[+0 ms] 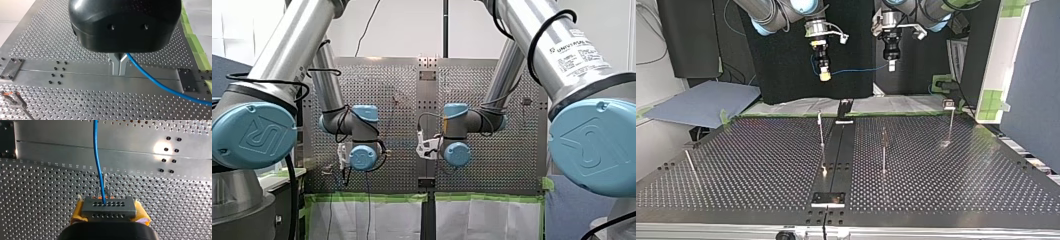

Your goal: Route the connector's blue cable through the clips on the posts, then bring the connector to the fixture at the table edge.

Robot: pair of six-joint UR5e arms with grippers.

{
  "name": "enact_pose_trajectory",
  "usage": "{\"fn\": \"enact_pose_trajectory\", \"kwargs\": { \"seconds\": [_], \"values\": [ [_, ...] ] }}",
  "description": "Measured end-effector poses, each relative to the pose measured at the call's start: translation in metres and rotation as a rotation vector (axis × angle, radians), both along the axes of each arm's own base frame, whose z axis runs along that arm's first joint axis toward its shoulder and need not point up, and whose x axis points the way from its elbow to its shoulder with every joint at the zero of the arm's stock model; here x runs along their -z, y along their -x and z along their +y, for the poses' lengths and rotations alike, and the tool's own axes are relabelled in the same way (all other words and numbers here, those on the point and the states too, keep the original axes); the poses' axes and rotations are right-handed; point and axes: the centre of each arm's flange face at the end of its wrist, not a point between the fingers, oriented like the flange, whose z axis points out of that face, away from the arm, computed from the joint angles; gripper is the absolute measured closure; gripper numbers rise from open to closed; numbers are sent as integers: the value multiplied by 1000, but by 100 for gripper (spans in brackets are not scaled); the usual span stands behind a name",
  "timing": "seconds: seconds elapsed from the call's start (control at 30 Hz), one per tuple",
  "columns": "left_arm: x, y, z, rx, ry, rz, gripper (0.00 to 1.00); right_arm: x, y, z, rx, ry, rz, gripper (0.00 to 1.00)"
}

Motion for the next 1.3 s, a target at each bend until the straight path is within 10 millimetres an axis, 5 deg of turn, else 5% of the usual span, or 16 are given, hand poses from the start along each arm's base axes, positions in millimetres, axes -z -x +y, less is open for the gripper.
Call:
{"fn": "enact_pose_trajectory", "kwargs": {
  "seconds": [1.3],
  "values": [
    [0, 0, 0, 0, 0, 0, 92, 0, 0, 0, 0, 0, 0, 100]
  ]
}}
